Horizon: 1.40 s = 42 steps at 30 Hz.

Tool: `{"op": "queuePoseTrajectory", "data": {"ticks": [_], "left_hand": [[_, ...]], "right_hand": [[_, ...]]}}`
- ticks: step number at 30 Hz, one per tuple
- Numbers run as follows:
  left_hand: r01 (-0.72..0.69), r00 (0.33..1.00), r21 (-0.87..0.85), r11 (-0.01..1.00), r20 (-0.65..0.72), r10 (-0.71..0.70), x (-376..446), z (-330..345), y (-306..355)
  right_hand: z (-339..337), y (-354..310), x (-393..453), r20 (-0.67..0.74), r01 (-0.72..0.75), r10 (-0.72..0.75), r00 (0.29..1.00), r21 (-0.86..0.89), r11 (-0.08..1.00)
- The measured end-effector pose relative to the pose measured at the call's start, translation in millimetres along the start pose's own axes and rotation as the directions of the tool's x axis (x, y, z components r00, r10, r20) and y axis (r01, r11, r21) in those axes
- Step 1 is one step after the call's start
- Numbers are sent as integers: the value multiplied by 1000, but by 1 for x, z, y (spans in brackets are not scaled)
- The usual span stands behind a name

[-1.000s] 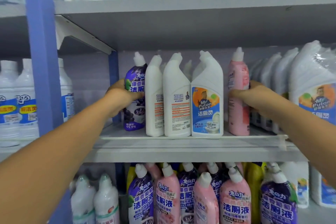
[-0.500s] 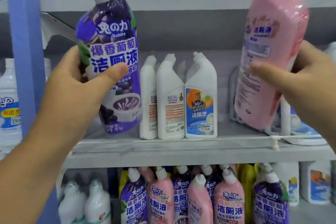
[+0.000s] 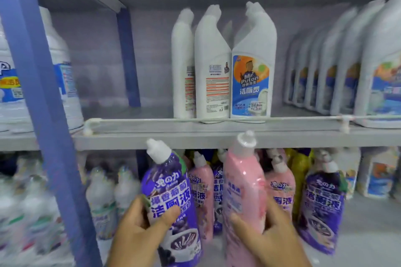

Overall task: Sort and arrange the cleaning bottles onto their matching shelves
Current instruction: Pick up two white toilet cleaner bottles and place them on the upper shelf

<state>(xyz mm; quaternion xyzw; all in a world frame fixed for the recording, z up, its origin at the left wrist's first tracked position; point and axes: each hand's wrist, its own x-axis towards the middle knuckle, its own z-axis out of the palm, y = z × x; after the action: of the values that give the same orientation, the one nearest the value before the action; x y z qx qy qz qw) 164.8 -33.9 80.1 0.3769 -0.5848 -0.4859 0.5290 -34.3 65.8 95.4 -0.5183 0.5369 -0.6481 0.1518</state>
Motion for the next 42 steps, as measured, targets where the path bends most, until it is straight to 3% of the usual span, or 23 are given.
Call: {"op": "queuePoseTrajectory", "data": {"ticks": [4,9,14,18,21,25,29,38,42], "left_hand": [[-6,998,86,996,-55,10,9,0,-50],[37,991,164,986,-133,-15,14,-6,-70],[52,996,248,967,-77,-34,21,-9,-77],[50,997,346,937,-72,-26,20,-16,-84],[59,997,331,942,-66,-40,22,-27,-92],[89,993,246,965,48,-104,30,-40,-100],[99,989,224,970,82,-120,31,-41,-103],[138,975,96,986,163,-152,23,-32,-103],[112,980,10,994,162,-112,13,-10,-100]], "right_hand": [[38,71,-5,119,7,1,993,-60,998],[70,125,-5,83,-44,62,995,-199,979],[88,128,4,39,-38,64,997,-474,880],[99,132,6,93,-75,133,987,-468,880],[112,134,8,52,-76,123,991,-537,840],[117,127,12,116,-97,242,963,-690,717],[116,126,12,118,-159,278,953,-587,794],[89,126,-9,50,-273,284,957,-162,948],[77,111,-10,154,-278,286,946,-67,958]]}}
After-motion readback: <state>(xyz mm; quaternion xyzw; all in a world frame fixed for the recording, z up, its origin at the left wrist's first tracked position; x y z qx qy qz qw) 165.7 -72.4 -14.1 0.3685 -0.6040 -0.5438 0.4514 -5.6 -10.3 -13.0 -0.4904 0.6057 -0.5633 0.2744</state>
